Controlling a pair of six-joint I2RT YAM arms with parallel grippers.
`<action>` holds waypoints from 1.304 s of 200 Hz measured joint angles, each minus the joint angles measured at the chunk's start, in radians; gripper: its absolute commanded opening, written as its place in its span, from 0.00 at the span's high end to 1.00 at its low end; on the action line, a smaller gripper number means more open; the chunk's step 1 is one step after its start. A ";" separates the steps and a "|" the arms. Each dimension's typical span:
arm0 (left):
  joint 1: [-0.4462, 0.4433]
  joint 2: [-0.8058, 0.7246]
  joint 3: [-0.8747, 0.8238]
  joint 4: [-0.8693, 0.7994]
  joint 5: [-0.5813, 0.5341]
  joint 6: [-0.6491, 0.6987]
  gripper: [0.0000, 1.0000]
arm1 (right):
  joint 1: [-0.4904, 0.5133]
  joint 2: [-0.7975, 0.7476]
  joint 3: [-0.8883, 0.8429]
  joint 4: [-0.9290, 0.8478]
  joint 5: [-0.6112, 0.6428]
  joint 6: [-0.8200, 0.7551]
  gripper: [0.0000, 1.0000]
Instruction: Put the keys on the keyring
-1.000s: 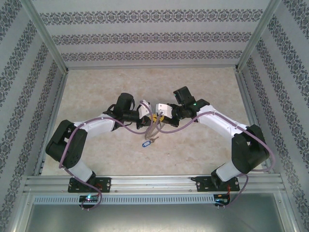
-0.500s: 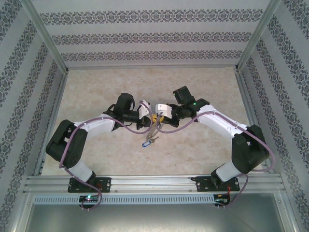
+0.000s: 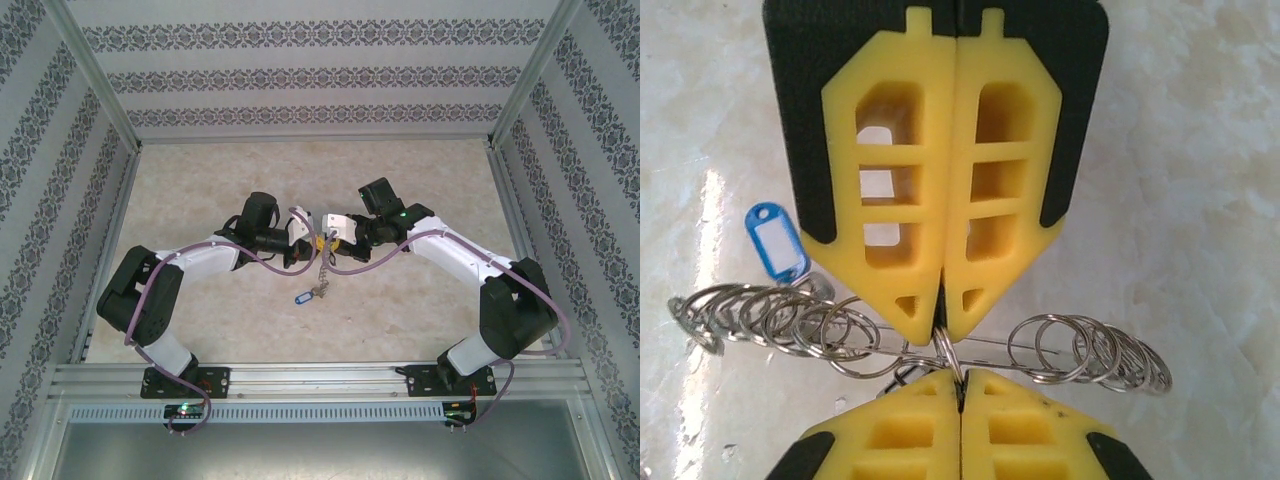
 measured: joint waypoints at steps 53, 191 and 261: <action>-0.013 0.016 -0.030 0.105 -0.010 -0.042 1.00 | -0.065 -0.048 -0.161 0.220 -0.157 0.068 0.84; -0.012 0.047 -0.103 0.320 -0.019 -0.094 1.00 | -0.161 -0.100 -0.257 0.338 -0.343 0.148 0.75; -0.011 0.047 -0.106 0.343 -0.019 -0.115 1.00 | -0.117 -0.107 -0.284 0.344 -0.264 0.173 0.73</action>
